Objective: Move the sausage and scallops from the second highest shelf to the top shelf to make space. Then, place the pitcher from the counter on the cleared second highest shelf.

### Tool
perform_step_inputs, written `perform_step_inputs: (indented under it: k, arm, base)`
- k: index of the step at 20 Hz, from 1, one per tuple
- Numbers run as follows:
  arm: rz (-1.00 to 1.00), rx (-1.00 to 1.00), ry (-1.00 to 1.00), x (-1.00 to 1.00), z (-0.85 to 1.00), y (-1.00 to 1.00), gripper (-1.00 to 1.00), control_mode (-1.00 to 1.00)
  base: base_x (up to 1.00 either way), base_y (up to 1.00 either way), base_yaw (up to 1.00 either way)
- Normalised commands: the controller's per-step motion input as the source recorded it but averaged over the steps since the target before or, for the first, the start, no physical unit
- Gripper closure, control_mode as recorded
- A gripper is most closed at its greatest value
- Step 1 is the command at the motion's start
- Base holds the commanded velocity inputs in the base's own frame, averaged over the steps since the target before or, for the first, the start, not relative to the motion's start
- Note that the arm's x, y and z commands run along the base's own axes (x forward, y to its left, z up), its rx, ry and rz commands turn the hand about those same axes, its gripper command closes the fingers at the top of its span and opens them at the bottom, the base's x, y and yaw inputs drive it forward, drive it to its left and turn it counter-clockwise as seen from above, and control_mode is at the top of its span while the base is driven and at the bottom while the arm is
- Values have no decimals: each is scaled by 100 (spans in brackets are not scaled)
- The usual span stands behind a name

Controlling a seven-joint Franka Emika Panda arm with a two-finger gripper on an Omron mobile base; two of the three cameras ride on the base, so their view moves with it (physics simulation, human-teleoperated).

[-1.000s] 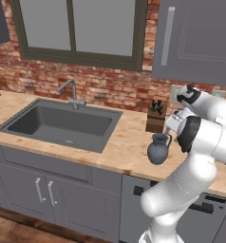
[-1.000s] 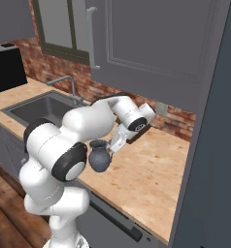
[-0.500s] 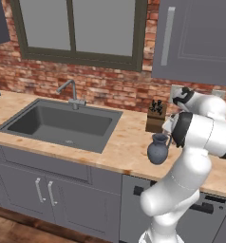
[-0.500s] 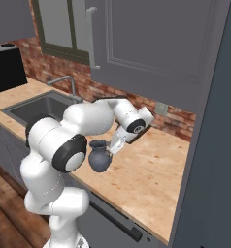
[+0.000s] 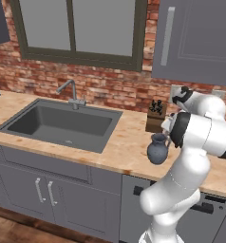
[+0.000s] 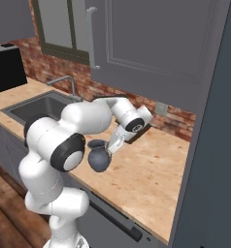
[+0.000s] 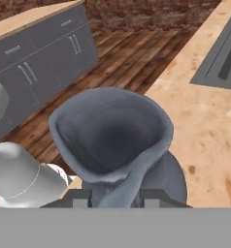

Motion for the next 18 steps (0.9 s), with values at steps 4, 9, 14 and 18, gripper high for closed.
perform_step_inputs:
  k: [4,9,14,18]
  arm:
    - [0,0,-1,0,0,0,100,-100]
    - [0,0,-1,-9,-3,0,100,-100]
    - [-8,0,-3,-60,5,10,100,-100]
    - [-15,0,-2,-78,20,43,100,-100]
  base:
    - [0,0,0]
    - [0,0,0]
    - [0,0,0]
    - [0,0,0]
